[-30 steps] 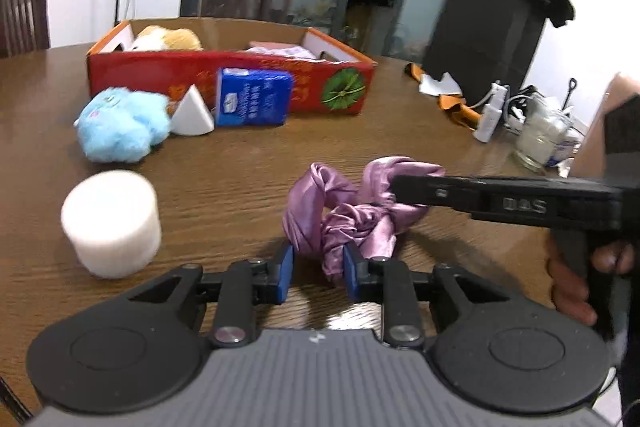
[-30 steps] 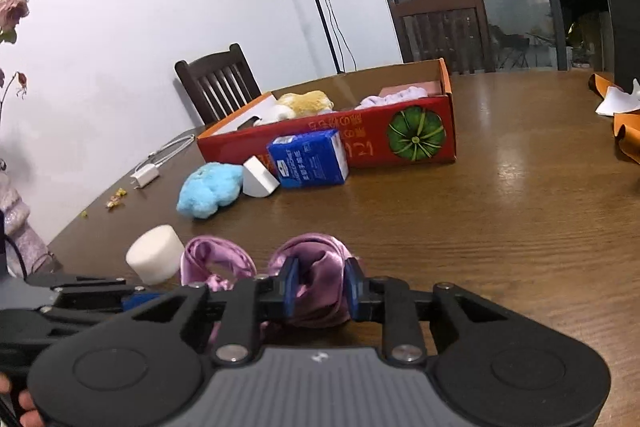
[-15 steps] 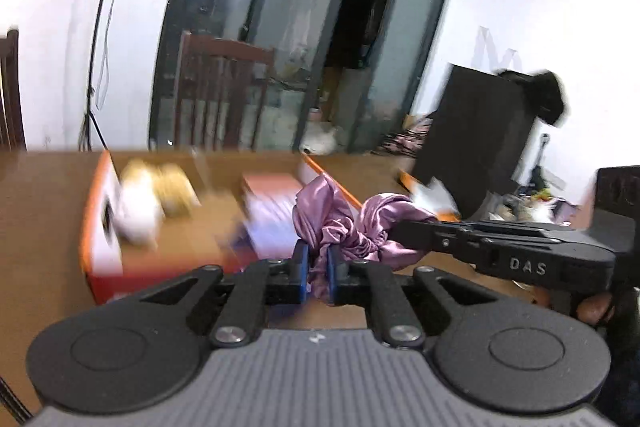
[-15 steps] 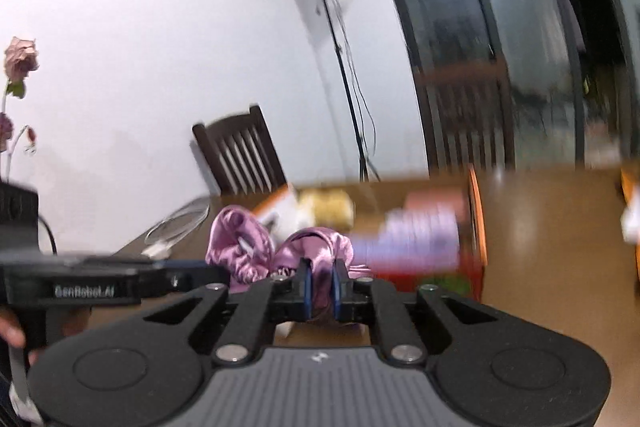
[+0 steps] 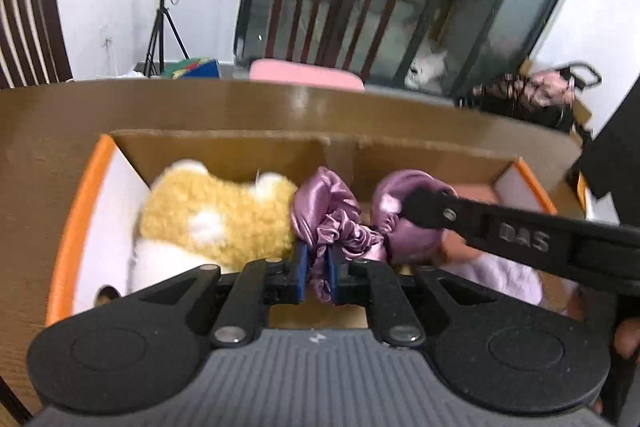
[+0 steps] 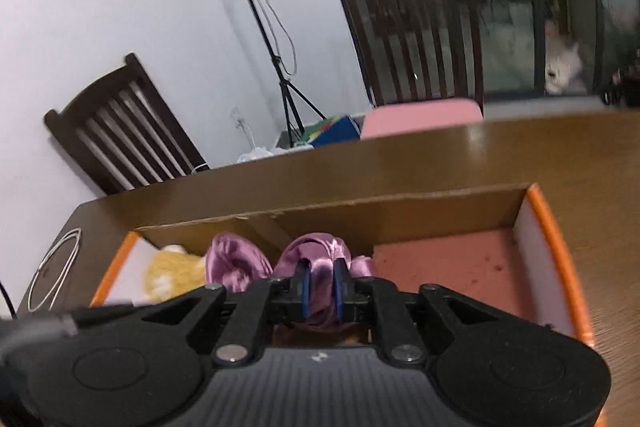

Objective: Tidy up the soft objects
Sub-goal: 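Carry the pink scrunchie into the box and open both tools, then withdraw both tools from the box toward the blue plush toy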

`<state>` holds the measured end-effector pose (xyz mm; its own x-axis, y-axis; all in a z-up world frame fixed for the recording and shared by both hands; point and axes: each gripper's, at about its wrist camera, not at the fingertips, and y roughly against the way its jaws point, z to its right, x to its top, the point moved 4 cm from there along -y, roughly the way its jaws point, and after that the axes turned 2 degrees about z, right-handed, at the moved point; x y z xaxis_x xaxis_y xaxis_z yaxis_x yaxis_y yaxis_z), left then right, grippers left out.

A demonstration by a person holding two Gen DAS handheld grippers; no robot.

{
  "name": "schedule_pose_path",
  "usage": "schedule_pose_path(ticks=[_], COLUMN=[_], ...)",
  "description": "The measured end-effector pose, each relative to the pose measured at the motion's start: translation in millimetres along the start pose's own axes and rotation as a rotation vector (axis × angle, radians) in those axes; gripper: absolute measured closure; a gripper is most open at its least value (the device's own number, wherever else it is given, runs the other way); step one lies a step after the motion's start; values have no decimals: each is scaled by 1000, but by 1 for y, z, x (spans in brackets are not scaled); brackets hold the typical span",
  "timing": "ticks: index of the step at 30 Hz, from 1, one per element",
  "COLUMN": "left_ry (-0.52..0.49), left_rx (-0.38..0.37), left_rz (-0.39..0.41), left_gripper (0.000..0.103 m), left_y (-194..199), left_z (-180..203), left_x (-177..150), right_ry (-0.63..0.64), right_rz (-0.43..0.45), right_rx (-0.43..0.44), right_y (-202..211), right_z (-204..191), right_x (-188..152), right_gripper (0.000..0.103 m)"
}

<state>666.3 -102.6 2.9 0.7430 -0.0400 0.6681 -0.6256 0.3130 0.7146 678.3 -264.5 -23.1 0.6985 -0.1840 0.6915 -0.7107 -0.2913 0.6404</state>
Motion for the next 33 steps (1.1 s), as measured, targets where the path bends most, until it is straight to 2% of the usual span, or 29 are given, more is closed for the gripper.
schedule_pose_path(ticks=[4, 9, 12, 15, 16, 17, 19, 22, 25, 27, 29, 33], left_ry=[-77, -28, 1, 12, -2, -12, -28, -67, -99, -117, -122, -139], left_rx=[55, 39, 29, 36, 42, 41, 26, 13, 23, 43, 78, 135], left_rz=[6, -38, -28, -12, 5, 24, 54, 128, 192, 236, 287, 355], left_gripper=[92, 89, 77, 67, 62, 61, 61, 55, 51, 45, 30, 26], left_y=[-3, -6, 3, 22, 33, 45, 70, 118, 164, 192, 219, 251], left_z=[9, 5, -1, -3, -2, -1, 4, 9, 12, 13, 15, 21], left_x=[-2, -1, 0, 4, 4, 5, 8, 7, 4, 2, -3, -22], right_ry=[-22, -42, -26, 40, 54, 56, 79, 147, 196, 209, 199, 168], right_rz=[-80, -81, -67, -30, -16, 1, 49, 120, 183, 223, 250, 269], right_rx=[-24, -27, -42, -54, -51, -37, -32, -40, -57, -59, -53, -26], right_y=[-18, -17, -16, -2, 5, 16, 41, 86, 135, 170, 200, 247], right_z=[6, 10, 6, -4, -7, -10, -16, -22, -19, -13, -6, 9], right_x=[-14, -19, -21, -21, -19, -17, -12, -4, 2, 4, 5, -6], right_gripper=[88, 88, 83, 74, 66, 58, 48, 47, 41, 37, 30, 29])
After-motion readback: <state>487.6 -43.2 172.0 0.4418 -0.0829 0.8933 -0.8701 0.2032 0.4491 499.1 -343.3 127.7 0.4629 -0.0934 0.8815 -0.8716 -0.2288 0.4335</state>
